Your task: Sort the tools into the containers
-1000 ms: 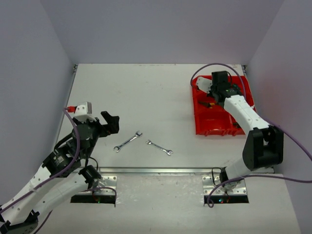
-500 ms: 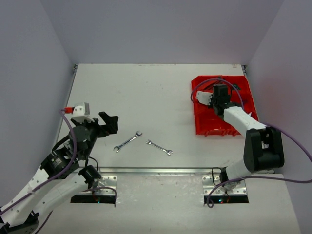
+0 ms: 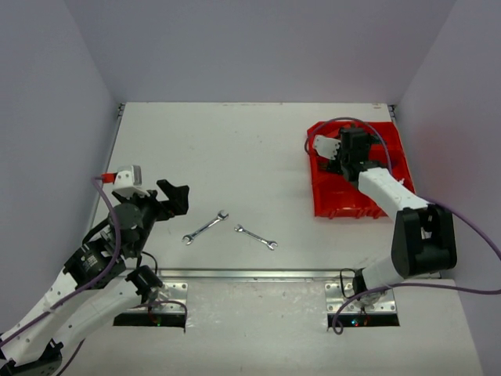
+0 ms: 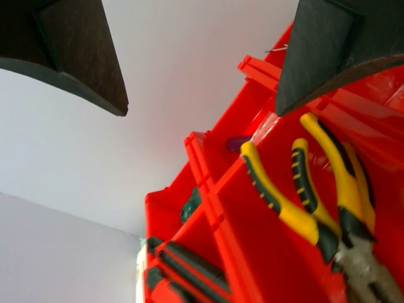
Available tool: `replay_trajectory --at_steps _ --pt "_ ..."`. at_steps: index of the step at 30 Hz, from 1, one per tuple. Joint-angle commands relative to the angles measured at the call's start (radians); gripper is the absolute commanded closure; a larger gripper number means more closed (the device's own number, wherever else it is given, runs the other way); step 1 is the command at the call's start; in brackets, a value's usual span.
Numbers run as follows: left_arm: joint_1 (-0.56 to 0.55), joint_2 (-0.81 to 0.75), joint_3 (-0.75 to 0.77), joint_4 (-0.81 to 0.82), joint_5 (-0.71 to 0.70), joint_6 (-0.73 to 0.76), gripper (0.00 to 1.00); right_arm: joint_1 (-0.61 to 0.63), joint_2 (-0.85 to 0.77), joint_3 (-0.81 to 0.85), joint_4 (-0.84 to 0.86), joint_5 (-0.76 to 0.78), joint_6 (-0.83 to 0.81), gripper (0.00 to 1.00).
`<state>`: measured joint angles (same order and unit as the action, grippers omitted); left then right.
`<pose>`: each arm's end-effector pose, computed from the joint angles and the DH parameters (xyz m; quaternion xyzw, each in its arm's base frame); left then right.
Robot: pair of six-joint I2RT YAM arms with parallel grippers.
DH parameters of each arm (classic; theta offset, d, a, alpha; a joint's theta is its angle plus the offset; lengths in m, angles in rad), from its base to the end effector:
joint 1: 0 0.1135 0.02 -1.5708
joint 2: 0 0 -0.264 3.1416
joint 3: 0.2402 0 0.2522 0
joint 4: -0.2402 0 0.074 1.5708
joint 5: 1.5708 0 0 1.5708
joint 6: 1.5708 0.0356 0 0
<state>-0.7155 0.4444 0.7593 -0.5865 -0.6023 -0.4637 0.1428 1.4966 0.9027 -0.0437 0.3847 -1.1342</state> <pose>0.0853 -0.0474 0.3322 -0.0825 0.7770 -0.1249 0.6115 0.3216 0.0327 0.2257 -0.4534 0.7552 -0.3602 0.3072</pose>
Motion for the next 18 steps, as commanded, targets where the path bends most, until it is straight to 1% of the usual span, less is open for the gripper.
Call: replay_trajectory --at_steps 1,2,3,4,5,6,7,8,9,10,11,12,13,14,16,18 --pt "-0.001 0.011 0.009 0.042 -0.013 0.013 0.00 0.063 -0.053 0.245 -0.077 0.020 0.288 0.01" --pt "-0.002 0.016 0.008 0.042 -0.014 0.013 0.00 0.089 -0.043 0.342 -0.164 0.058 0.415 0.01" --pt "-0.002 0.023 0.008 0.042 -0.016 0.012 0.00 0.117 -0.027 0.453 -0.281 0.094 0.585 0.01" --pt "0.000 0.033 0.008 0.041 -0.017 0.011 0.00 0.143 -0.002 0.580 -0.441 0.102 0.835 0.01" --pt "0.000 0.042 0.009 0.039 -0.018 0.008 0.00 0.167 0.020 0.725 -0.593 0.017 1.032 0.01" --pt "-0.001 0.050 0.011 0.037 -0.021 0.005 0.00 0.179 0.033 0.819 -0.713 -0.091 1.155 0.01" --pt "-0.001 0.059 0.013 0.032 -0.030 0.000 0.00 0.178 0.030 0.794 -0.758 -0.273 1.243 0.01" --pt "-0.001 0.070 0.017 0.025 -0.040 -0.005 0.00 0.178 -0.002 0.718 -0.717 -0.608 1.284 0.01" --pt "0.000 0.081 0.020 0.019 -0.049 -0.009 0.00 0.182 -0.050 0.596 -0.609 -0.854 1.325 0.01" --pt "0.001 0.087 0.023 0.013 -0.063 -0.014 0.00 0.192 -0.085 0.449 -0.468 -1.086 1.395 0.01" --pt "0.001 0.090 0.024 0.008 -0.078 -0.016 0.00 0.215 -0.100 0.352 -0.400 -1.064 1.443 0.01" --pt "0.001 0.090 0.025 0.003 -0.091 -0.020 0.00 0.289 -0.102 0.303 -0.401 -0.905 1.438 0.01" --pt "0.001 0.087 0.026 -0.003 -0.105 -0.026 0.00 0.393 -0.097 0.280 -0.442 -0.667 1.403 0.01" --pt "0.001 0.086 0.027 -0.007 -0.114 -0.031 0.00 0.478 -0.089 0.262 -0.468 -0.502 1.386 0.01" --pt "0.001 0.079 0.026 -0.012 -0.128 -0.035 0.00 0.599 -0.060 0.223 -0.485 -0.388 1.416 0.01" --pt "0.000 0.074 0.028 -0.016 -0.140 -0.040 0.00 0.654 -0.052 0.175 -0.459 -0.355 1.406 0.01"
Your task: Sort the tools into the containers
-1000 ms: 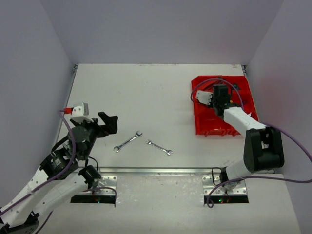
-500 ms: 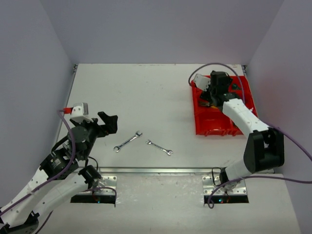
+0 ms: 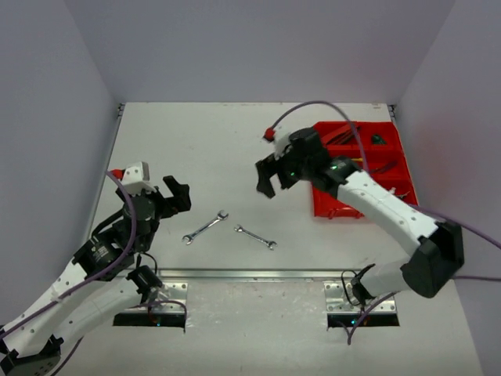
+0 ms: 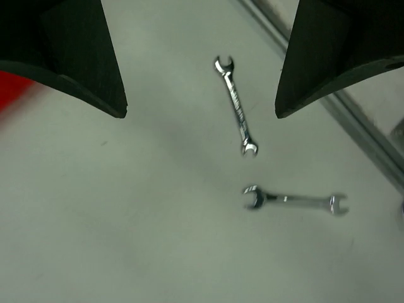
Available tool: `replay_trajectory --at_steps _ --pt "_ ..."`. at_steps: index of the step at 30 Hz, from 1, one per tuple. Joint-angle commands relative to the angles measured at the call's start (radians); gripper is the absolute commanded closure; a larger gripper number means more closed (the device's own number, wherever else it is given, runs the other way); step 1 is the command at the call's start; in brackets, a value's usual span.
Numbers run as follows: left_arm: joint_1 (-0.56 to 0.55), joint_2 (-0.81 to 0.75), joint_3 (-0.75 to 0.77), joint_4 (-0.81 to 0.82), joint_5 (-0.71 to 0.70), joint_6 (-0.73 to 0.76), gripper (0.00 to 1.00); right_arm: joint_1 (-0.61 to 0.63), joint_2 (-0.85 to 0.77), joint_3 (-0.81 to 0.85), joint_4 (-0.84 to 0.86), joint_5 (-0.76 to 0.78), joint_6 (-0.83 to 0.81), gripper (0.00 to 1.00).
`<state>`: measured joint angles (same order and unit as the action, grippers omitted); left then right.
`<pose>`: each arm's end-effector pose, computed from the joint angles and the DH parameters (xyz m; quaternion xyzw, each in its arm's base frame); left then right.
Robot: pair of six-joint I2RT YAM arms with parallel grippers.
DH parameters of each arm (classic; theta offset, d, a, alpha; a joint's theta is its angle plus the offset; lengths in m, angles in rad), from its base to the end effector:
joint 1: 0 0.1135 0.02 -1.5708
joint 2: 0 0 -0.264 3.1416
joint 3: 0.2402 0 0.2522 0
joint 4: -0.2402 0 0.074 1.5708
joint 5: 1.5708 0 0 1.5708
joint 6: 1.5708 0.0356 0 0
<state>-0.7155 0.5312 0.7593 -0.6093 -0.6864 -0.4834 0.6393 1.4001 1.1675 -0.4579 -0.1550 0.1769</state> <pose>0.0991 -0.0562 0.3233 -0.0970 0.7965 -0.0676 0.5929 0.2467 0.1903 0.3060 -0.2388 0.8704 0.2329 0.3621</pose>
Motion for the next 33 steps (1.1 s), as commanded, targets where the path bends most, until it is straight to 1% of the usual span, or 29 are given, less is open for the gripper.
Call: replay_trajectory --at_steps 1,3,6,9,11,12,14,15,19,24,25,29,31,33 --pt "0.001 -0.013 0.028 0.005 -0.062 -0.023 0.00 0.190 0.052 -0.113 -0.035 0.217 0.087 0.01" --pt "0.001 -0.010 0.029 0.001 -0.065 -0.026 0.00 0.228 0.122 -0.079 -0.102 0.249 0.055 0.03" --pt "0.001 -0.004 0.029 -0.004 -0.064 -0.030 0.00 0.268 0.223 -0.035 -0.157 0.265 0.026 0.10" --pt "0.001 0.003 0.029 -0.005 -0.063 -0.031 0.00 0.292 0.306 -0.023 -0.147 0.279 0.019 0.19" --pt "0.001 0.008 0.029 -0.006 -0.062 -0.031 0.00 0.298 0.355 -0.018 -0.130 0.265 0.021 0.23" --pt "0.001 0.009 0.029 -0.007 -0.061 -0.030 0.00 0.301 0.379 -0.010 -0.120 0.259 0.019 0.26" --pt "0.001 0.013 0.029 -0.004 -0.057 -0.028 0.00 0.306 0.446 0.021 -0.113 0.260 0.012 0.39" --pt "0.001 0.015 0.029 -0.002 -0.055 -0.026 0.00 0.307 0.479 0.049 -0.127 0.271 0.013 0.42" --pt "0.000 0.027 0.031 -0.003 -0.053 -0.023 0.00 0.332 0.553 0.131 -0.153 0.280 0.006 0.45" --pt "0.001 0.023 0.031 -0.001 -0.050 -0.021 0.00 0.333 0.603 0.153 -0.154 0.243 0.004 0.48" --pt "0.001 0.023 0.031 -0.001 -0.050 -0.021 0.00 0.333 0.603 0.153 -0.154 0.242 0.004 0.50" --pt "0.001 0.015 0.031 0.000 -0.049 -0.020 0.00 0.335 0.641 0.165 -0.184 0.212 0.014 0.62" --pt "0.001 0.012 0.031 -0.001 -0.050 -0.021 0.00 0.338 0.640 0.147 -0.186 0.204 0.018 0.64" --pt "0.001 0.011 0.030 0.000 -0.050 -0.020 0.00 0.339 0.635 0.128 -0.181 0.174 0.020 0.67"
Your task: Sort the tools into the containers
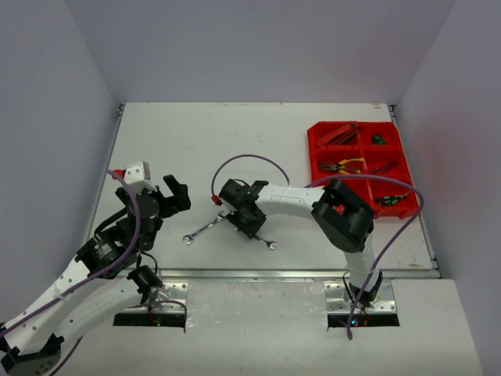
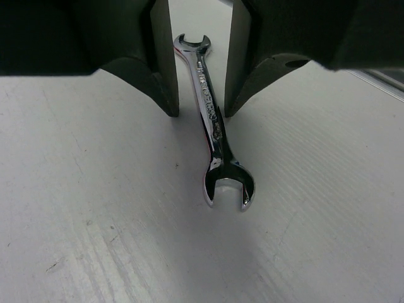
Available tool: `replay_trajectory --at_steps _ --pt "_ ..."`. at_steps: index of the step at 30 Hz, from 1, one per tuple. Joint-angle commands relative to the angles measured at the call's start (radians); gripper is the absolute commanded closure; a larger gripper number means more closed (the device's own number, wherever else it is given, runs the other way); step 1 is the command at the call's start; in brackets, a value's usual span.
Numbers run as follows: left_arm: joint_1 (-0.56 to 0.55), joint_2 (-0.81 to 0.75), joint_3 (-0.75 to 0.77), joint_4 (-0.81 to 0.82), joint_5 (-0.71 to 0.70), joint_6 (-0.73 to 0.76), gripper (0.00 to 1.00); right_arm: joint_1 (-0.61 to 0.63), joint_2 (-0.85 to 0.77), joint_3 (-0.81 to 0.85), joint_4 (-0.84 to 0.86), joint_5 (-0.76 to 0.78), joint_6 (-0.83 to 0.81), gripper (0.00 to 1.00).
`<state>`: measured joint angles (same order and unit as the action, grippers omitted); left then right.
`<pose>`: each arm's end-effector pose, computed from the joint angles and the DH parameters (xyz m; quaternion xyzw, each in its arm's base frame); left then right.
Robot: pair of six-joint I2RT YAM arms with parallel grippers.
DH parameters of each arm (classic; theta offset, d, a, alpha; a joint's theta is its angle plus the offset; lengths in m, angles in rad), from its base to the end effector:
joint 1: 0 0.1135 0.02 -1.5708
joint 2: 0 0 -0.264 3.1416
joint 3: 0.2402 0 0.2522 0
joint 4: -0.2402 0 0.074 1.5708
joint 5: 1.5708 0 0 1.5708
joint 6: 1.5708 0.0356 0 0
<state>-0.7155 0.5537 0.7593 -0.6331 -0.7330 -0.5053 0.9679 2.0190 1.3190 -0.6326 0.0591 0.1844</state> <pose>0.1020 -0.0571 0.3194 -0.1104 0.8012 -0.0426 0.5866 0.2208 0.3170 0.1331 -0.3757 0.9186 0.0401 0.1156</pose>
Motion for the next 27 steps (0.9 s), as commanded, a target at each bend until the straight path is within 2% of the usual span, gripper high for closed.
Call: replay_trajectory --at_steps 1,2,3,4,5,12,15,22,25,27 --pt "0.001 -0.012 0.029 0.026 -0.003 0.002 0.00 0.011 0.012 -0.034 -0.004 -0.054 0.015 0.70" --pt "0.001 -0.012 0.031 0.026 -0.003 0.002 0.00 0.012 0.013 -0.038 -0.005 -0.059 0.015 0.72" --pt "0.001 -0.010 0.031 0.026 -0.003 0.002 0.00 0.012 0.016 -0.042 -0.008 -0.088 0.014 0.78" --pt "0.001 -0.009 0.032 0.024 -0.003 0.002 0.00 0.012 0.017 -0.049 -0.009 -0.109 0.013 0.92" --pt "0.001 -0.009 0.032 0.023 -0.004 0.002 0.00 0.012 0.017 -0.054 -0.007 -0.116 0.012 1.00" --pt "0.001 -0.011 0.029 0.026 -0.004 0.003 0.00 0.029 -0.087 -0.105 0.016 -0.063 0.034 1.00" --pt "0.001 -0.004 0.029 0.027 -0.002 0.005 0.00 0.029 -0.190 -0.151 0.045 -0.006 0.043 1.00" --pt "0.002 -0.001 0.029 0.030 0.004 0.008 0.00 0.020 -0.286 -0.173 0.041 0.094 0.074 1.00" --pt "0.002 0.000 0.028 0.030 0.006 0.010 0.00 -0.022 -0.362 -0.187 0.044 0.140 0.102 1.00" --pt "0.001 0.002 0.029 0.032 0.007 0.011 0.00 -0.092 -0.412 -0.193 0.050 0.154 0.103 1.00"
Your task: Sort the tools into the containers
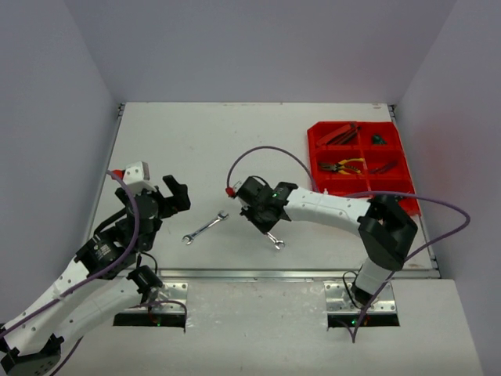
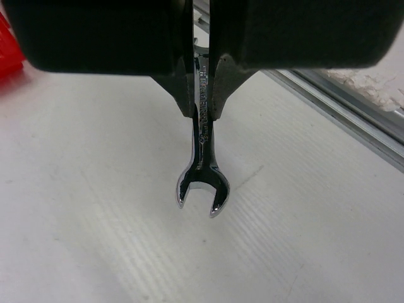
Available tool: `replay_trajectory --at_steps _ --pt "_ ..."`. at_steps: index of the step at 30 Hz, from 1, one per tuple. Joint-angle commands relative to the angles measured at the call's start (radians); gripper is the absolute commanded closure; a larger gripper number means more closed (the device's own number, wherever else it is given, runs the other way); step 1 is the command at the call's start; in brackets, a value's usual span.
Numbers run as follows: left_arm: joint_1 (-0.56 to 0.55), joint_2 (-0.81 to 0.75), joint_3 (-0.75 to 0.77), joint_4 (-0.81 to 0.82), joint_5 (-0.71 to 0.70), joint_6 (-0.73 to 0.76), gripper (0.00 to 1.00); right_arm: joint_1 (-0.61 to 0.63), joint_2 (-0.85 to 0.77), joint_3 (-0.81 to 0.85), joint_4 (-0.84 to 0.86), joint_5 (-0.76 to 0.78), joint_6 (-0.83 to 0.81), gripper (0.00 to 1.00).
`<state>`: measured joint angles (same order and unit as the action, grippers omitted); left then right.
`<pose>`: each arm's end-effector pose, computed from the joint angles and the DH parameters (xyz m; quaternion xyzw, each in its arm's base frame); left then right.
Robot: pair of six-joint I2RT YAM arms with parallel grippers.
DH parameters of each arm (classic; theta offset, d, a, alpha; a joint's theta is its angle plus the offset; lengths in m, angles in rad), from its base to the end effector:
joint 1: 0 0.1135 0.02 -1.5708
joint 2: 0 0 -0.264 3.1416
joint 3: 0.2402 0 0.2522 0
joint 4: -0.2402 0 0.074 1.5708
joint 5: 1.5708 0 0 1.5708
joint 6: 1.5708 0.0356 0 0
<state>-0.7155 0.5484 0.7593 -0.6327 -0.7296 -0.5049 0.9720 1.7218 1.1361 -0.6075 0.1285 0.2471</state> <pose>0.1012 -0.0565 0.3199 -0.1104 0.8003 -0.0455 0.5877 0.1939 0.2761 0.1875 -0.3363 0.9208 0.0555 0.1897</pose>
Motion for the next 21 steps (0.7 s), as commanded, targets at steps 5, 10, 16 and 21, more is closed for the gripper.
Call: replay_trajectory --at_steps 5,10,16,21 --pt "0.002 0.001 0.028 0.033 0.011 0.011 0.00 -0.384 -0.344 -0.082 0.152 0.109 0.109 1.00" --pt "0.002 -0.005 0.026 0.035 0.018 0.013 0.00 -0.661 -0.491 -0.170 0.317 0.106 0.204 1.00" --pt "0.002 -0.006 0.026 0.040 0.031 0.016 0.00 -0.835 -0.489 -0.193 0.371 0.190 0.387 1.00" --pt "0.001 -0.024 0.022 0.041 0.031 0.014 0.00 -0.849 -0.594 -0.365 0.462 0.340 0.570 1.00"
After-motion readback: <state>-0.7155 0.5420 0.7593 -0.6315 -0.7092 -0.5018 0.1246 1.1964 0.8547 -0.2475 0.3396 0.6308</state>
